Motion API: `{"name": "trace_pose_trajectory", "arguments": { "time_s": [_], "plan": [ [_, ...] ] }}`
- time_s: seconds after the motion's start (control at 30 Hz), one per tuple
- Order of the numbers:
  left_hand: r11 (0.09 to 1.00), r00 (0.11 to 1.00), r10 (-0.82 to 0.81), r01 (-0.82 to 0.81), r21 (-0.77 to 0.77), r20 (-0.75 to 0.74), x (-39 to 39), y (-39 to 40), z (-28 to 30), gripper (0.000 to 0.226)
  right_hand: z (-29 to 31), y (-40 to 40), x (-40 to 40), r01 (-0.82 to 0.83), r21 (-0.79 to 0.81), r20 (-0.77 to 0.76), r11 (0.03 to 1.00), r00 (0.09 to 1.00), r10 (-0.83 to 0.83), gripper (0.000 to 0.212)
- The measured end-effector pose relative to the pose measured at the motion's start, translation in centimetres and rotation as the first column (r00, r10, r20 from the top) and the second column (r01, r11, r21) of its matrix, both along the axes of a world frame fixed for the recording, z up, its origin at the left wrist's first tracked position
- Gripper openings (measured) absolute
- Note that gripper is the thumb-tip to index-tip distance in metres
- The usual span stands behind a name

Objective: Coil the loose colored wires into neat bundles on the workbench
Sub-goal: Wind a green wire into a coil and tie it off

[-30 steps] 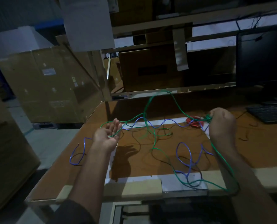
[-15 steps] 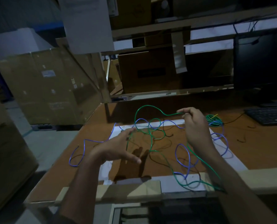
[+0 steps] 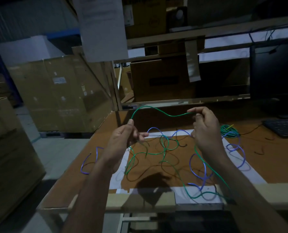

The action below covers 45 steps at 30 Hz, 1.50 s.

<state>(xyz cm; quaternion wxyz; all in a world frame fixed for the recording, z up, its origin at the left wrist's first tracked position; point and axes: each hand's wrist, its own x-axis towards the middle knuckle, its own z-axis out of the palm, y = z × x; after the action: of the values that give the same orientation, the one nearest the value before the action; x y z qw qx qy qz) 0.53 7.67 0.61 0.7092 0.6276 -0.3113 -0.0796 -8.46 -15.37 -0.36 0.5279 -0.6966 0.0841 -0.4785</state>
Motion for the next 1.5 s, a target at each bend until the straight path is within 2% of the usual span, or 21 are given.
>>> {"name": "trace_pose_trajectory", "arguments": {
  "time_s": [0.07,0.13,0.17,0.23,0.3,0.47,0.53,0.67,0.77,0.83,0.87,0.97,1.03,1.1,1.13,1.23,1.3,1.37,1.47,1.5],
  "plan": [
    [0.973,0.982,-0.081,0.04,-0.228,-0.17,0.0,0.7,0.3,0.046,-0.3,-0.5,0.0,-0.002,0.072,-0.005,0.997,1.0,0.002,0.032],
    [0.838,0.887,-0.346,0.146,-0.525,-0.306,0.4,1.8,0.9,0.043,-0.9,-0.8,0.1,0.015,0.077,-0.031,0.997,0.999,-0.013,0.032],
    [0.755,0.823,-0.469,0.186,-0.629,-0.319,0.6,2.1,1.1,0.036,-1.4,-0.8,0.3,0.02,0.064,-0.05,0.998,0.999,-0.016,0.033],
    [0.623,0.714,-0.64,0.267,-0.735,-0.283,0.7,2.7,1.5,0.026,-2.1,-0.7,0.4,0.024,0.06,-0.077,0.998,0.997,-0.019,0.032],
    [0.591,0.653,-0.704,0.323,-0.739,-0.278,0.7,2.9,1.6,0.03,-2.5,-0.7,0.4,0.063,0.074,-0.082,0.995,0.995,-0.057,0.031],
    [0.836,0.799,-0.477,0.285,-0.468,-0.365,-0.1,2.9,0.6,0.032,-2.4,-1.4,-0.4,0.179,0.102,-0.066,0.979,0.983,-0.172,0.031],
    [0.864,0.814,-0.427,0.238,-0.444,-0.394,-0.6,2.1,0.3,0.035,-2.4,-1.2,-0.3,0.181,0.067,-0.09,0.981,0.98,-0.175,0.031],
    [0.779,0.745,-0.511,0.19,-0.598,-0.429,-1.4,0.2,1.2,0.026,-2.7,1.2,0.1,0.068,-0.175,-0.227,0.982,0.968,-0.107,0.024],
    [0.683,0.747,-0.545,0.13,-0.719,-0.382,-0.9,-0.2,2.0,0.028,-3.2,2.6,-0.5,0.001,-0.352,-0.301,0.936,0.947,-0.114,0.023],
    [0.592,0.758,-0.555,0.071,-0.803,-0.342,-0.2,0.1,2.9,0.029,-3.5,3.6,-1.1,-0.141,-0.448,-0.401,0.883,0.914,-0.057,0.021],
    [0.586,0.792,-0.514,0.043,-0.809,-0.33,0.0,0.3,3.3,0.029,-3.6,4.2,-1.4,-0.247,-0.483,-0.453,0.84,0.892,0.002,0.021],
    [0.732,0.956,-0.183,-0.024,-0.681,-0.231,0.6,0.3,3.9,0.029,-3.9,6.2,-2.5,-0.501,-0.545,-0.511,0.672,0.834,0.208,0.027],
    [0.855,0.999,0.025,-0.037,-0.518,-0.03,1.0,0.0,3.2,0.033,-3.4,6.8,-3.0,-0.556,-0.535,-0.507,0.636,0.814,0.284,0.036],
    [0.962,0.972,0.132,-0.077,-0.263,0.197,1.2,-0.4,1.9,0.035,-2.6,6.9,-3.2,-0.55,-0.516,-0.448,0.657,0.827,0.34,0.043],
    [0.985,0.947,0.147,-0.116,-0.124,0.285,1.3,-0.5,1.2,0.034,-2.3,6.9,-3.3,-0.521,-0.521,-0.402,0.676,0.848,0.345,0.044],
    [0.976,0.895,0.09,-0.167,0.143,0.436,0.7,-0.8,-0.7,0.032,-1.1,6.4,-3.4,-0.352,-0.556,-0.229,0.753,0.936,0.269,0.042],
    [0.968,0.902,0.015,-0.121,0.219,0.431,0.0,-0.9,-1.4,0.032,-0.2,6.0,-3.3,-0.231,-0.523,-0.141,0.82,0.973,0.184,0.033],
    [0.978,0.941,-0.065,-0.006,0.209,0.331,-0.9,-1.1,-1.7,0.032,0.7,5.6,-3.0,-0.128,-0.462,-0.069,0.878,0.992,0.109,0.02],
    [0.966,0.966,-0.258,0.257,0.022,0.029,-2.9,-1.7,-1.5,0.04,1.4,4.5,-1.8,-0.037,-0.366,-0.048,0.93,0.999,0.021,0.003],
    [0.94,0.939,-0.338,0.334,-0.064,-0.064,-3.5,-1.7,-1.3,0.04,1.3,4.1,-1.3,-0.027,-0.354,-0.083,0.935,0.997,-0.003,0.009]
  ]
}}
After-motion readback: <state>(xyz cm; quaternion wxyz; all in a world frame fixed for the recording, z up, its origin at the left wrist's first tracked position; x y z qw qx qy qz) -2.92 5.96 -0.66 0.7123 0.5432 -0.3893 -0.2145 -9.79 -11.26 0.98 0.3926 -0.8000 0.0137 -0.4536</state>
